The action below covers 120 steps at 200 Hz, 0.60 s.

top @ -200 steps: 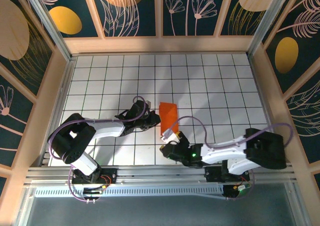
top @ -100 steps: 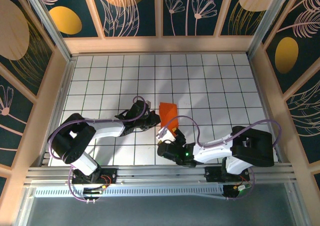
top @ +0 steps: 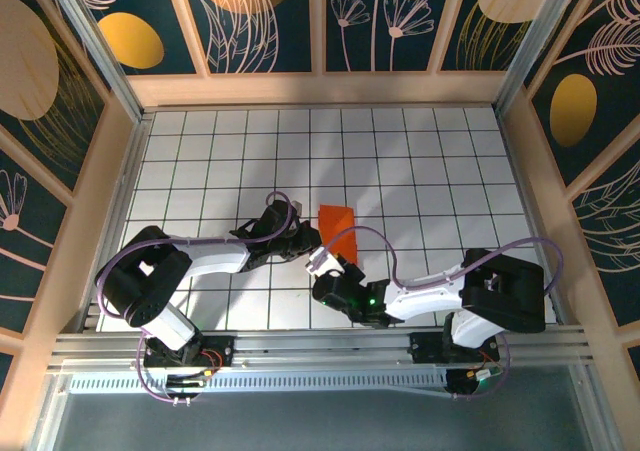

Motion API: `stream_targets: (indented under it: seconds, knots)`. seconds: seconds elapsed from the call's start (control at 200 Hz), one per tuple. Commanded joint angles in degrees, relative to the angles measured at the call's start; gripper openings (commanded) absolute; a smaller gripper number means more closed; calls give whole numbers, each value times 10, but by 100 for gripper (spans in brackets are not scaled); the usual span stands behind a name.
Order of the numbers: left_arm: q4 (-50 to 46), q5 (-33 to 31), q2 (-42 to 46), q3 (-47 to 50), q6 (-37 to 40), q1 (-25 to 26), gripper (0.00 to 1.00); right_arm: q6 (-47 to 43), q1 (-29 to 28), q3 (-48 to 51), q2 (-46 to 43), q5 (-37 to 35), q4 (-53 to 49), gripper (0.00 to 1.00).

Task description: Fold a paper plane with a square sheet of paper (fold left side to right side)

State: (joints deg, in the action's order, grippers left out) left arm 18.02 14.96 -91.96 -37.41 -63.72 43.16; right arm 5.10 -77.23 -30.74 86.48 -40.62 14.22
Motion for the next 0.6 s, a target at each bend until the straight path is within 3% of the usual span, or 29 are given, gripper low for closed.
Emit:
stream_targets:
  seconds: [0.0,0.1,0.27,0.435,0.535,0.596]
  knots:
    - [3,-2,13,1,1,2,0,6,7,-1,-7,19,6,19]
    - [-7,-10,21,1,2,0,3,17,18,0,-14,50,-5,0]
    - [-26,-14,68,22,12,-20,19,47,43,12,-48,130,-10,0]
    - [-72,-30,135,40,31,-47,42,89,92,33,-91,262,2,0]
    - [-90,-30,158,42,43,-57,45,118,131,44,-107,356,15,0]
    - [-96,-27,157,38,52,-60,41,134,148,52,-113,414,33,0]
